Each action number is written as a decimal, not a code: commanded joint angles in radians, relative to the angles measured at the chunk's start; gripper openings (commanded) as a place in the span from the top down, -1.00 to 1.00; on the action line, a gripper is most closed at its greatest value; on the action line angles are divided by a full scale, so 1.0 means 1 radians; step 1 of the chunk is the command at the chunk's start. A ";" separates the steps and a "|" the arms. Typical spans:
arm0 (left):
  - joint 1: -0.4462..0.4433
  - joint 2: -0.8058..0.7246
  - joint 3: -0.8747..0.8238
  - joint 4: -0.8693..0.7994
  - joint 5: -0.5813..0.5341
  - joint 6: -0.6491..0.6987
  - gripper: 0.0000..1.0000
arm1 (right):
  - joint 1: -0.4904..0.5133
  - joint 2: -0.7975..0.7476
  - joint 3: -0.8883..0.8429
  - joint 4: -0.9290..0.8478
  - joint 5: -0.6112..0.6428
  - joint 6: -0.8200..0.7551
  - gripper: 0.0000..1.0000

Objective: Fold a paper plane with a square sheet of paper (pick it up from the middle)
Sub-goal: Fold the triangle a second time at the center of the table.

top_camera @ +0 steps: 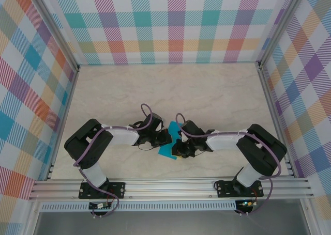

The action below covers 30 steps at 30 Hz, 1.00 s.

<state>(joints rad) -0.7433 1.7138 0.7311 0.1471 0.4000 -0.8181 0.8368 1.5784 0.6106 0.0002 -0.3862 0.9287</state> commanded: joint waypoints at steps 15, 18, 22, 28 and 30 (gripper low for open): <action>-0.017 0.007 -0.016 -0.083 -0.014 0.016 0.98 | 0.004 -0.113 0.064 -0.114 -0.043 0.005 0.62; -0.017 0.007 -0.015 -0.083 -0.012 0.016 0.98 | 0.004 -0.058 0.065 -0.076 -0.037 0.029 0.70; -0.017 0.000 -0.019 -0.086 -0.016 0.016 0.98 | 0.004 -0.008 -0.006 -0.023 -0.035 0.058 0.76; -0.017 0.002 -0.023 -0.089 -0.026 0.017 0.98 | 0.011 -0.029 -0.112 -0.001 -0.051 0.062 0.76; -0.017 0.006 -0.021 -0.089 -0.027 0.016 0.99 | 0.012 -0.059 -0.114 -0.025 -0.053 0.044 0.72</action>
<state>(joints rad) -0.7486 1.7130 0.7303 0.1383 0.4034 -0.8181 0.8368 1.5402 0.5396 0.0593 -0.4259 0.9798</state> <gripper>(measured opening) 0.047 0.136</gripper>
